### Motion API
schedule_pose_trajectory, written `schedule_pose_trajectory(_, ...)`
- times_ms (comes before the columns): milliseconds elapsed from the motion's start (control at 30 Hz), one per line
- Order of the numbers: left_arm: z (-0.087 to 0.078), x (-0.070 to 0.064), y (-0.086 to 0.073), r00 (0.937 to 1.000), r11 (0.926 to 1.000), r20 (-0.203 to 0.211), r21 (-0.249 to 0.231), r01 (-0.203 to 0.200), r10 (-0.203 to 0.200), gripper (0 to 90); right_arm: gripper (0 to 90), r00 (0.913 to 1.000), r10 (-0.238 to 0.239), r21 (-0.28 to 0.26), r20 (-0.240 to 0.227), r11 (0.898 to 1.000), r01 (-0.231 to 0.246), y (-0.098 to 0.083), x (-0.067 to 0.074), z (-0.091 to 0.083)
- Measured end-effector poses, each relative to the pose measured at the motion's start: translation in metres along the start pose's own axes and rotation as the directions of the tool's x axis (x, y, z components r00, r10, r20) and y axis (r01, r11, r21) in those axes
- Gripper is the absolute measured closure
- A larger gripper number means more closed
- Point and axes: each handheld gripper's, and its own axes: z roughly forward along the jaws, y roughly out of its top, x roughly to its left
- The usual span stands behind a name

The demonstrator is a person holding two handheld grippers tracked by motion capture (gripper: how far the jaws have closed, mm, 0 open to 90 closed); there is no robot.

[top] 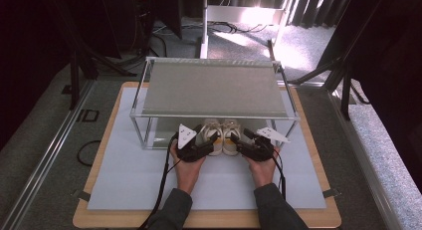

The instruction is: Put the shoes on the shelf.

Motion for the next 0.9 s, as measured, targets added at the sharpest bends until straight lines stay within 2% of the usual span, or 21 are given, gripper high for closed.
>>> schedule_pose_trajectory(133,-0.006,-0.005,0.000,0.9990,0.9990,0.032,0.031,-0.031,0.030,25.1,30.0,0.9995,-0.022,0.018,-0.024,1.000,0.022,-0.002,0.003,-0.007)
schedule_pose_trajectory(267,-0.009,-0.004,-0.001,0.9990,0.9985,0.037,0.047,-0.028,0.027,19.5,28.9,0.9984,-0.050,0.034,-0.027,0.998,0.050,-0.004,0.006,-0.010)
schedule_pose_trajectory(300,-0.012,-0.001,-0.003,0.9987,0.9977,0.048,0.064,-0.021,0.018,19.5,28.9,0.9976,-0.062,0.042,-0.030,0.997,0.063,-0.005,0.006,-0.011)
schedule_pose_trajectory(333,-0.012,-0.001,-0.005,0.9986,0.9967,0.051,0.079,-0.016,0.012,17.4,28.1,0.9941,-0.106,0.072,-0.020,0.992,0.107,-0.008,0.008,-0.012)
schedule_pose_trajectory(433,-0.013,0.000,-0.009,0.9985,0.9928,0.049,0.116,-0.030,0.024,16.1,27.0,0.9923,-0.123,0.101,-0.014,0.987,0.124,-0.012,0.009,-0.012)
schedule_pose_trajectory(567,-0.009,0.002,-0.013,0.9986,0.9859,0.048,0.165,-0.028,0.020,14.5,25.7,0.9914,-0.130,0.135,-0.008,0.982,0.130,-0.016,0.010,-0.011)
schedule_pose_trajectory(633,-0.005,0.002,-0.015,0.9984,0.9796,0.053,0.198,-0.032,0.022,12.9,25.0,0.9916,-0.129,0.150,-0.011,0.980,0.129,-0.018,0.010,-0.009)
schedule_pose_trajectory(667,-0.005,0.002,-0.015,0.9984,0.9796,0.053,0.198,-0.032,0.022,12.8,25.0,0.9916,-0.129,0.150,-0.011,0.980,0.129,-0.018,0.010,-0.009)
schedule_pose_trajectory(700,-0.002,0.001,-0.017,0.9984,0.9736,0.046,0.224,-0.044,0.034,12.8,24.9,0.9911,-0.133,0.154,-0.009,0.979,0.133,-0.019,0.010,-0.008)
schedule_pose_trajectory(800,0.003,0.002,-0.019,0.9985,0.9684,0.045,0.246,-0.043,0.033,12.4,23.3,0.9902,-0.139,0.181,-0.003,0.974,0.138,-0.021,0.008,-0.002)
schedule_pose_trajectory(900,0.009,0.002,-0.020,0.9989,0.9601,0.033,0.277,-0.040,0.032,12.2,23.8,0.9912,-0.132,0.195,0.008,0.972,0.128,-0.023,0.005,0.003)
